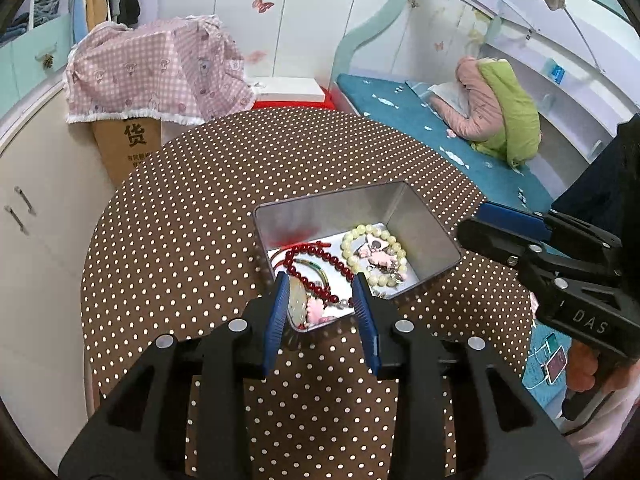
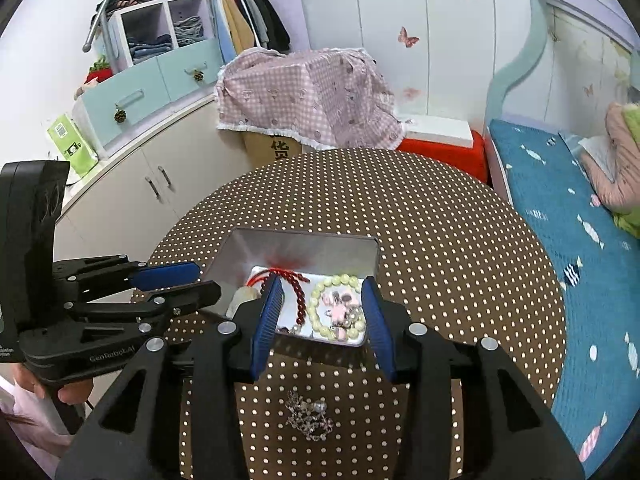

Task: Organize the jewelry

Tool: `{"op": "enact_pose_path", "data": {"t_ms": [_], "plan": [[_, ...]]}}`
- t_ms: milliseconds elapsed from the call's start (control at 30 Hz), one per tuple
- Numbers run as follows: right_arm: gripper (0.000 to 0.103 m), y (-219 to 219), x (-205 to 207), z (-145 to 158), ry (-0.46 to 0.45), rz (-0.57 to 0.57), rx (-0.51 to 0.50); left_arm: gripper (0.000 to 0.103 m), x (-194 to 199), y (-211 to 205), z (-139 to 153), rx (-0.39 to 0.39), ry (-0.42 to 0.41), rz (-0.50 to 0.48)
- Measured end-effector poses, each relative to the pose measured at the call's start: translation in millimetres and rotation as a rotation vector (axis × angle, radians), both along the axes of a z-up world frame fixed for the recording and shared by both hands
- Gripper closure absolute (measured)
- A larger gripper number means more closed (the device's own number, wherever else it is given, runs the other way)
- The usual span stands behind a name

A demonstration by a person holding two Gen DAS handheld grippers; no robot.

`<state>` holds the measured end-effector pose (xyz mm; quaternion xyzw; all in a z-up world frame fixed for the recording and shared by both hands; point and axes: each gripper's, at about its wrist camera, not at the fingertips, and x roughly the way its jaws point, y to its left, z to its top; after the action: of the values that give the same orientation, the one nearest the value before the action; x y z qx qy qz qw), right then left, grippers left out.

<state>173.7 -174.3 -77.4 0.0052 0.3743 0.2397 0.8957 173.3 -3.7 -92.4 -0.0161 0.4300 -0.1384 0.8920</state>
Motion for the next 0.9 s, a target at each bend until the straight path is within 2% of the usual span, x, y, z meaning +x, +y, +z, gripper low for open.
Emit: {"op": "enact_pose_path", "data": {"t_ms": [167,300,467,533,700,800,900], "plan": [[0.063,-13.9,-18.9,-6.9,0.024,-0.029,0.004,0.069,-15.7,-2.5,-2.7,-0.004,0.009,-0.003],[0.065,-14.1,-31.0,-25.8,0.087,-0.011,-0.013,0.069,-36.6,-8.5,-9.9,-0.041,0.032,-0.035],[0.082,-4.7,-30.6,-56.5,0.186,0.010,-0.048,0.069,-39.4,-19.7,-27.3,-0.027,0.089,-0.054],[0.083,-1.7,-29.0,-64.5,0.207,0.012,-0.057,0.069,-37.9,-23.0,-33.7,-0.018,0.112,-0.057],[0.086,6.2,-28.7,-68.4,0.214,0.038,-0.060,0.069,-36.6,-30.3,-46.4,-0.008,0.145,-0.078],[0.092,9.2,-29.8,-67.0,0.218,0.049,-0.048,0.069,-35.1,-32.4,-52.7,-0.003,0.164,-0.080],[0.092,7.2,-32.3,-66.8,0.223,0.048,-0.038,0.069,-35.6,-33.7,-57.3,-0.001,0.177,-0.083]]}}
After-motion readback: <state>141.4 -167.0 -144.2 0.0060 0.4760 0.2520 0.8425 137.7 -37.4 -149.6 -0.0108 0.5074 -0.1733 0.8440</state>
